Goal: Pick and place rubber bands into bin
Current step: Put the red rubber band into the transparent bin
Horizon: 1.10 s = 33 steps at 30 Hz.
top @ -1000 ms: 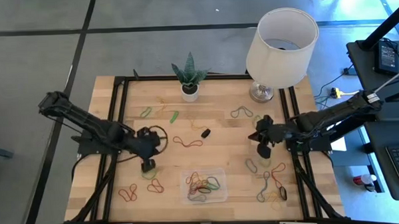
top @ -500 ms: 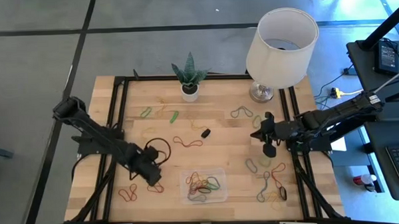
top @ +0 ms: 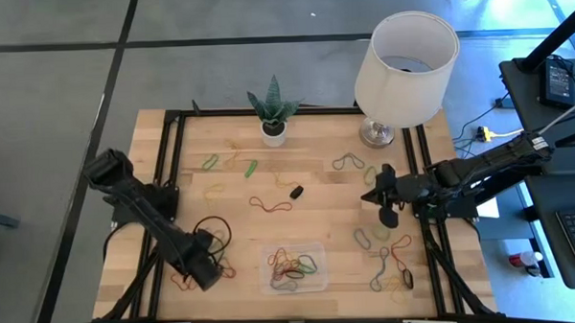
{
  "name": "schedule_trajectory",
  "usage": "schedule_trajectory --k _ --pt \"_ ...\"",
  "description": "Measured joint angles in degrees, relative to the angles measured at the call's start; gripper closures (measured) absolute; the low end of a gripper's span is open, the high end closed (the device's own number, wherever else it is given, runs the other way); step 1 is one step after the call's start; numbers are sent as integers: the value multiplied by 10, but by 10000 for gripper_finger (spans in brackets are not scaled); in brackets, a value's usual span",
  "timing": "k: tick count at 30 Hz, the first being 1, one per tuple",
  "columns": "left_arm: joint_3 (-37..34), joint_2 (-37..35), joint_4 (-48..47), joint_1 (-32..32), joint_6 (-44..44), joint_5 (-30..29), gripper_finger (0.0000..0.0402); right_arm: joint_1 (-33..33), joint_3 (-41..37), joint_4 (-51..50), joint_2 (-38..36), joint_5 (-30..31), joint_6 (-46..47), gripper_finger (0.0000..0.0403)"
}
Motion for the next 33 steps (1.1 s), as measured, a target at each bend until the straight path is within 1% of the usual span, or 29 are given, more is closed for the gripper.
schedule_trajectory --k 5,7,12,18,20,22,26,27,30,33 --pt "0 20 3 -28 -65 1 263 0 0 11 0 1 35 398" --pt "0 29 17 -37 -82 1 263 0 0 16 0 1 48 398" --pt "0 58 69 -54 -92 1 264 0 0 17 0 1 89 398" --pt "3 100 78 -69 -99 26 276 0 0 44 1 1 123 398" --pt "3 110 84 -69 -100 38 287 0 0 57 1 1 133 398" --pt "3 113 96 -70 -102 49 308 0 0 68 1 1 134 398" --pt "8 108 101 -67 -113 49 380 0 0 72 1 1 134 398" --pt "14 108 96 -68 -113 46 389 0 0 72 1 1 134 398" --pt "38 109 86 -68 -117 25 397 0 0 72 1 1 132 398" --pt "77 108 56 -67 -127 17 398 0 0 68 1 1 127 398"
